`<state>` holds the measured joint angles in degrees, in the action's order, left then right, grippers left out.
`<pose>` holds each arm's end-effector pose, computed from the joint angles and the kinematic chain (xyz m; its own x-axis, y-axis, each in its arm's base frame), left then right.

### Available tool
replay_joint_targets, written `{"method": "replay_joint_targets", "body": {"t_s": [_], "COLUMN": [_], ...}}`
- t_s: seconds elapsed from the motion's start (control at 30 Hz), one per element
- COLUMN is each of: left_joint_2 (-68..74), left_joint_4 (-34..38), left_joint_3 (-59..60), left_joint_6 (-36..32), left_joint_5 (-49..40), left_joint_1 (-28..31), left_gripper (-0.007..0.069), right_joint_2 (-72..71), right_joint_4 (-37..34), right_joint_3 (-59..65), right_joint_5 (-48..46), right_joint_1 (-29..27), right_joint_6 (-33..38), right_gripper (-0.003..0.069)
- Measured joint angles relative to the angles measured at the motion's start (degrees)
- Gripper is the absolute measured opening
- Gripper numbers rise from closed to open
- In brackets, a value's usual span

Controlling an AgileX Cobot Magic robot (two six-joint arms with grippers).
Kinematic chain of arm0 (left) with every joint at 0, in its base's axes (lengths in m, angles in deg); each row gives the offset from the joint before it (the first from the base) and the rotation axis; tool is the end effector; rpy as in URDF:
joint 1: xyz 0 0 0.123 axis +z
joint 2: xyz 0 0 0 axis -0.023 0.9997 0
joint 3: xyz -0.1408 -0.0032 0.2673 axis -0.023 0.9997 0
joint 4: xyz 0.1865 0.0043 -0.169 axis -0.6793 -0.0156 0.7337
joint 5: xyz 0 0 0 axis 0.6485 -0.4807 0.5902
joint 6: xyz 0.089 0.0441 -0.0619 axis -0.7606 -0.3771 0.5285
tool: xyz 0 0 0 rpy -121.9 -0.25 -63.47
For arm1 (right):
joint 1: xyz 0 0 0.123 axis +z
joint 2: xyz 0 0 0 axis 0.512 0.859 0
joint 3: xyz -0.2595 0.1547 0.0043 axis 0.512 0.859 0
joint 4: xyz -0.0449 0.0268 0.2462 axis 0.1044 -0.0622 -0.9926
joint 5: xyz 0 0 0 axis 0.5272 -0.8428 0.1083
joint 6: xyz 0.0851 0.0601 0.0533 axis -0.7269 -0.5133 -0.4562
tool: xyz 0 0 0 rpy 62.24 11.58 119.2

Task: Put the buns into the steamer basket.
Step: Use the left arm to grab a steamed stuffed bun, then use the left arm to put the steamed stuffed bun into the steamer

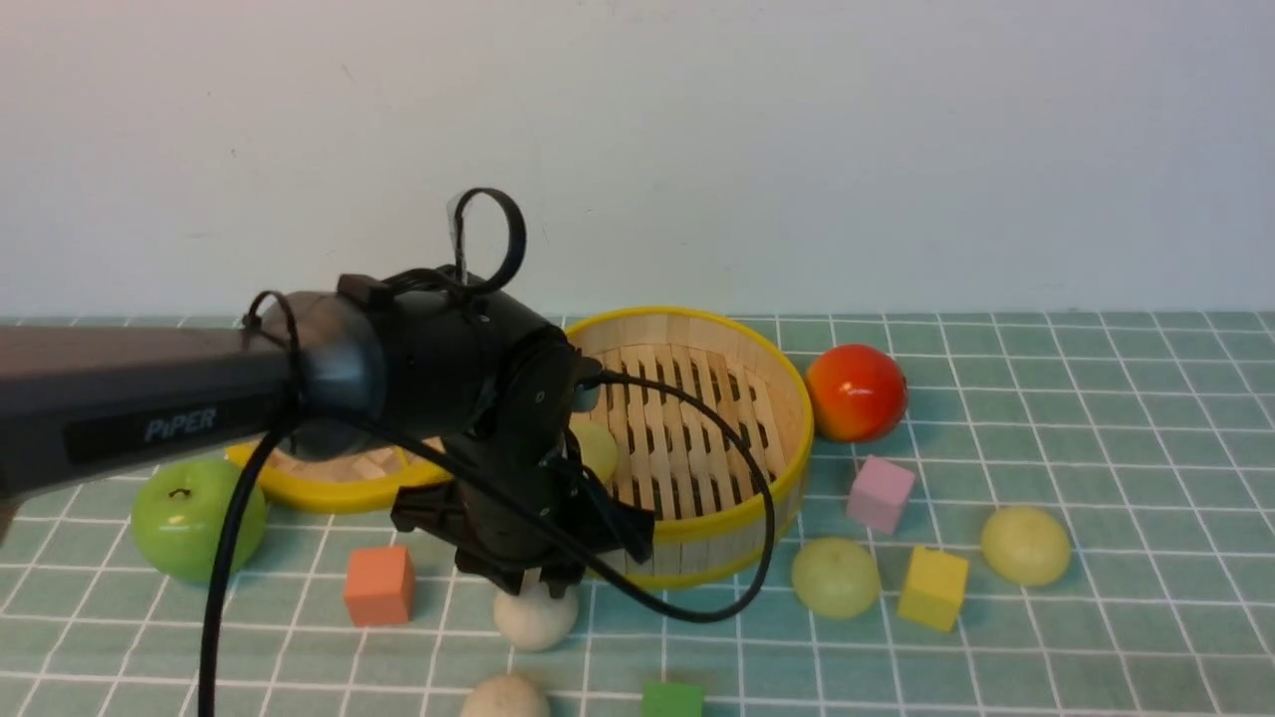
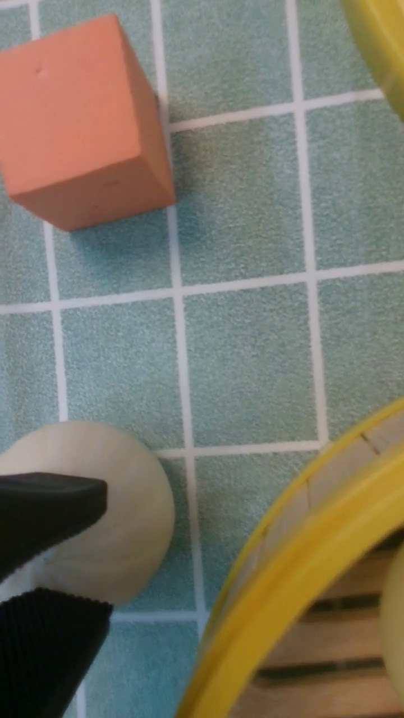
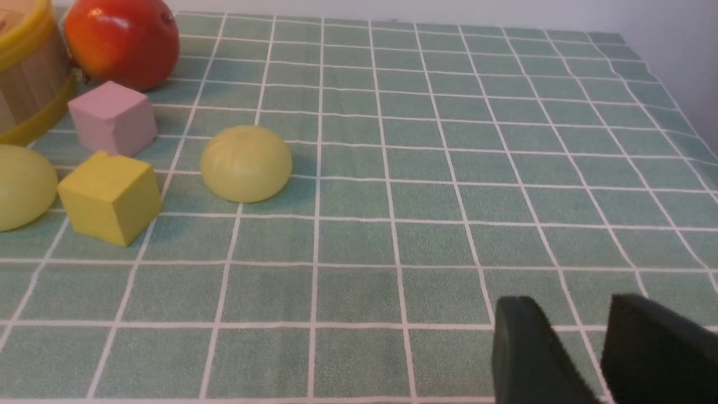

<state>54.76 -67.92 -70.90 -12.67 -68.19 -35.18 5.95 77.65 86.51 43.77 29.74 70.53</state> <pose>0.3334 -0.2107 0.1694 -0.9577 0.0787 -0.2768 0.0954 0.9943 -0.0475 0.0594 -0.0122 0.1663 -0.2915 0.0020 -0.9566 0.1083 0.9936 -0.0309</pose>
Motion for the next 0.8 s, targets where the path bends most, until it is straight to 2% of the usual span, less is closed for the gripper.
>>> {"method": "replay_joint_targets", "body": {"t_s": [0.1,0.17,0.27,0.3,0.33,0.57,0.67,0.8], "left_joint_2": [0.73,0.84,0.84,0.84,0.79,-1.35,-3.01,-1.64], "left_joint_4": [0.00,0.00,0.31,0.37,0.87,2.36,2.94,5.25], "left_joint_3": [-0.07,-0.15,-0.85,-0.85,-1.69,-8.64,-17.79,-28.30], "left_joint_6": [0.00,-0.30,-1.35,-1.46,-2.39,-5.02,-6.14,-8.71], "left_joint_5": [-0.38,-0.38,-0.94,-1.01,-2.27,-11.24,-15.25,-15.17], "left_joint_1": [0.00,0.00,0.00,0.00,0.00,0.00,0.00,0.00], "left_gripper": [0.0233,0.0188,0.0076,0.0067,0.0006,-0.0008,-0.0008,-0.0008], "right_joint_2": [0.00,0.00,0.00,0.00,0.00,0.00,0.00,0.00], "right_joint_4": [0.00,0.00,0.00,0.00,0.00,0.00,0.00,0.00], "right_joint_3": [0.00,0.00,0.00,0.00,0.00,0.00,0.00,0.00], "right_joint_5": [0.00,0.00,0.00,0.00,0.00,0.00,0.00,0.00], "right_joint_1": [0.00,0.00,0.00,0.00,0.00,0.00,0.00,0.00], "right_joint_6": [0.00,0.00,0.00,0.00,0.00,0.00,0.00,0.00], "right_gripper": [0.0239,0.0239,0.0239,0.0239,0.0239,0.0239,0.0239,0.0239]}}
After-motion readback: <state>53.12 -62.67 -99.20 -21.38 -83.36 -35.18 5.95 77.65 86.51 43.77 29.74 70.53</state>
